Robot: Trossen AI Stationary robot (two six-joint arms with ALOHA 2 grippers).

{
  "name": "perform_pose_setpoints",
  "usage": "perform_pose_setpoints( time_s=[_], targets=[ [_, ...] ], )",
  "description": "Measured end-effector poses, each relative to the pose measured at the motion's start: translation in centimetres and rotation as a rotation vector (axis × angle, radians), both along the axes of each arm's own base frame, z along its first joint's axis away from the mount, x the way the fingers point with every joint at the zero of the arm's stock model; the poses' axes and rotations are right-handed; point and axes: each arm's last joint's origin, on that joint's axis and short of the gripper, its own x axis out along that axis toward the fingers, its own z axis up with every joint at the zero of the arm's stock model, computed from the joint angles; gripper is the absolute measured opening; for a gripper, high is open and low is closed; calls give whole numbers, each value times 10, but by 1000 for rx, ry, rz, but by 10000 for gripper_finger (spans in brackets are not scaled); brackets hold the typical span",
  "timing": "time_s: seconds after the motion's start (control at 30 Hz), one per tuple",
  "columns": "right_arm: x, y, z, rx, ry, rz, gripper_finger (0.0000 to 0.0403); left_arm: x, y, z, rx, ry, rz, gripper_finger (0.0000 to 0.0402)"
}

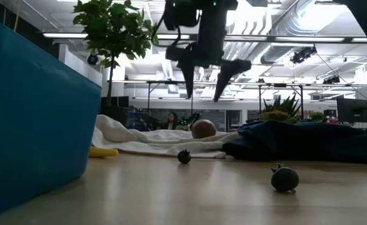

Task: Pick and placing Produce into tupperware
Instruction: Put the kiwi into the bin

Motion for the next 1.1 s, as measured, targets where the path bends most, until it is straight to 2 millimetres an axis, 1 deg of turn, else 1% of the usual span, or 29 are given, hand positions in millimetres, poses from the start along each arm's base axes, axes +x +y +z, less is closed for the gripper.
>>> perform_pose_setpoints(
  time_s=[0.2, 0.37, 0.43, 0.63, 0.9, 0.97, 1.1],
  targets=[
    [3, 0, -28, 68, -53, -3, 273, -1, 0, -1, -4, 16, -9, 8],
    [-1, 0, -40, 78, -23, -16, 273, -1, 0, -1, -8, 21, -15, 8],
    [-3, -2, -42, 80, -11, -15, 273, -2, 0, -1, -7, 24, -15, 8],
    [-4, -14, -42, 36, -10, -4, 273, -2, 1, -2, 0, 37, -15, 8],
    [-4, -27, -42, 27, -24, 1, 273, -3, 1, -2, 1, 38, -15, 8],
    [-3, -28, -45, 35, -25, 2, 273, -3, 1, -2, 1, 38, -15, 8],
    [0, -29, -58, 90, -7, 22, 273, -2, 1, -2, 1, 38, -15, 8]
  ],
)
